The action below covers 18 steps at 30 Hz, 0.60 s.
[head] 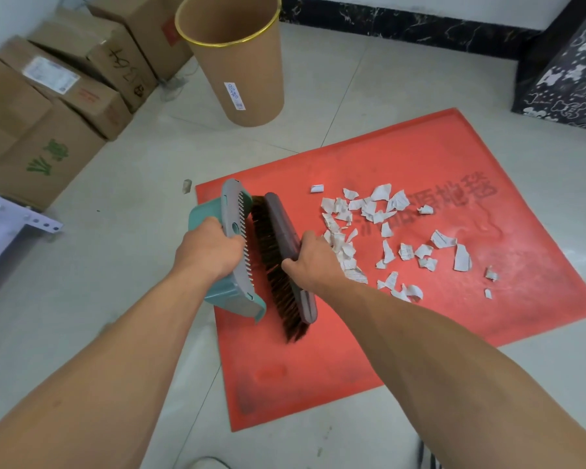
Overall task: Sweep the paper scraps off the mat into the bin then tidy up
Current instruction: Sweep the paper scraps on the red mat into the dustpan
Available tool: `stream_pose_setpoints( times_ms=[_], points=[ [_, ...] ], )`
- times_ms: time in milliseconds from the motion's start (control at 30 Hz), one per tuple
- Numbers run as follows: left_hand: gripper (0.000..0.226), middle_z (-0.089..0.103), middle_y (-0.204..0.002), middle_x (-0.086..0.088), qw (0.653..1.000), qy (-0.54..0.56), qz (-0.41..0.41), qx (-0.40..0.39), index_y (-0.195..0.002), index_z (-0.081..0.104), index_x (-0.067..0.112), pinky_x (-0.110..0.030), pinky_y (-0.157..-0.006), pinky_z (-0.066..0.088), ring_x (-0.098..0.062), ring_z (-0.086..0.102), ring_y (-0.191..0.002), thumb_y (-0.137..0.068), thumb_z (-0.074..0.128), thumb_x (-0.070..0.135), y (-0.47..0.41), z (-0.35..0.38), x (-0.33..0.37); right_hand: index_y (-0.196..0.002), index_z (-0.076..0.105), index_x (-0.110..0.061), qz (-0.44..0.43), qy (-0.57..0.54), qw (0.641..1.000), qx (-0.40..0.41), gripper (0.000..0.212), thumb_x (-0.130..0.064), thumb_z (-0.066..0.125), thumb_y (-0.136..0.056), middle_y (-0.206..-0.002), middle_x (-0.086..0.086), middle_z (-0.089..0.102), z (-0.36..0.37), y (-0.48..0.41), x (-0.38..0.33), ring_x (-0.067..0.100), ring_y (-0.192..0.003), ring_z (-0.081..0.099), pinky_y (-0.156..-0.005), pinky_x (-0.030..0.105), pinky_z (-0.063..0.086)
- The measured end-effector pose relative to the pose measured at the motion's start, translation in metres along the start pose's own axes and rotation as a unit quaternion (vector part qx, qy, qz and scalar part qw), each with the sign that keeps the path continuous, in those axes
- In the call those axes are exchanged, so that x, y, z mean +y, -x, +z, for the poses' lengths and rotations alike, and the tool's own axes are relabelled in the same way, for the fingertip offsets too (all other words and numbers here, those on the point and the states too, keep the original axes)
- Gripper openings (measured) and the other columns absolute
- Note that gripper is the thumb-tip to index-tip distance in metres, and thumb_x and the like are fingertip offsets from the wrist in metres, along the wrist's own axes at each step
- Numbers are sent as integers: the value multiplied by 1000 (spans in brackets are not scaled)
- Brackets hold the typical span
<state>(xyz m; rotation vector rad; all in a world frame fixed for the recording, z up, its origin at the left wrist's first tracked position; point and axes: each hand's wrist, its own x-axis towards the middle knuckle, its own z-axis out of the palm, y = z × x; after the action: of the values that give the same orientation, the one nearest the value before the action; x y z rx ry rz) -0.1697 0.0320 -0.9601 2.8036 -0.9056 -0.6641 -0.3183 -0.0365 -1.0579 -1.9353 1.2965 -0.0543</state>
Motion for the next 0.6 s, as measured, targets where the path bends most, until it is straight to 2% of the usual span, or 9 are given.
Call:
stream_pose_setpoints(
  times_ms=[100,200,267,400,500,600],
  points=[
    [17,51,-76,3,1000,3,8,-6,-84,50,22,-28,-49,30,-14,49,-64,-84,57,37,-5,-4,-2,-114,43,-3,91,-19,996,8,44,-26,61,-81,-113,15,53,3,-7,3,36,-100,58,-74,38,47],
    [23,55,-78,0,999,-15,28,3,-71,43,22,-28,-48,29,-16,49,-64,-81,57,37,-11,-10,-2,-120,43,-4,167,-46,985,23,48,-28,60,-81,-115,14,54,-8,-12,20,35,-102,59,-78,39,50],
    [28,57,-78,-3,999,-15,37,27,-66,41,21,-29,-48,28,-21,50,-66,-79,58,38,-17,-16,3,-116,44,-7,158,-44,986,37,44,-30,58,-81,-107,10,54,-17,-12,32,34,-96,59,-76,41,51],
    [30,58,-79,-5,998,2,41,56,-65,40,20,-30,-51,30,-26,53,-72,-77,58,42,-28,-22,15,-96,44,-15,89,-39,994,59,34,-37,55,-75,-85,1,53,-26,-15,37,26,-75,56,-60,35,43],
    [29,59,-79,-6,997,-25,50,47,-67,40,19,-32,-56,33,-29,55,-73,-77,55,42,-28,-13,17,-93,45,-14,65,-84,991,80,32,-37,55,-72,-83,1,54,-23,-29,25,24,-71,55,-58,33,41],
    [28,56,-73,-5,998,-19,50,39,-67,39,19,-31,-50,29,-20,50,-63,-78,54,40,-26,-3,15,-94,48,-11,88,-152,978,109,32,-36,56,-75,-88,5,59,-16,-52,8,28,-77,57,-64,34,42]
  ],
)
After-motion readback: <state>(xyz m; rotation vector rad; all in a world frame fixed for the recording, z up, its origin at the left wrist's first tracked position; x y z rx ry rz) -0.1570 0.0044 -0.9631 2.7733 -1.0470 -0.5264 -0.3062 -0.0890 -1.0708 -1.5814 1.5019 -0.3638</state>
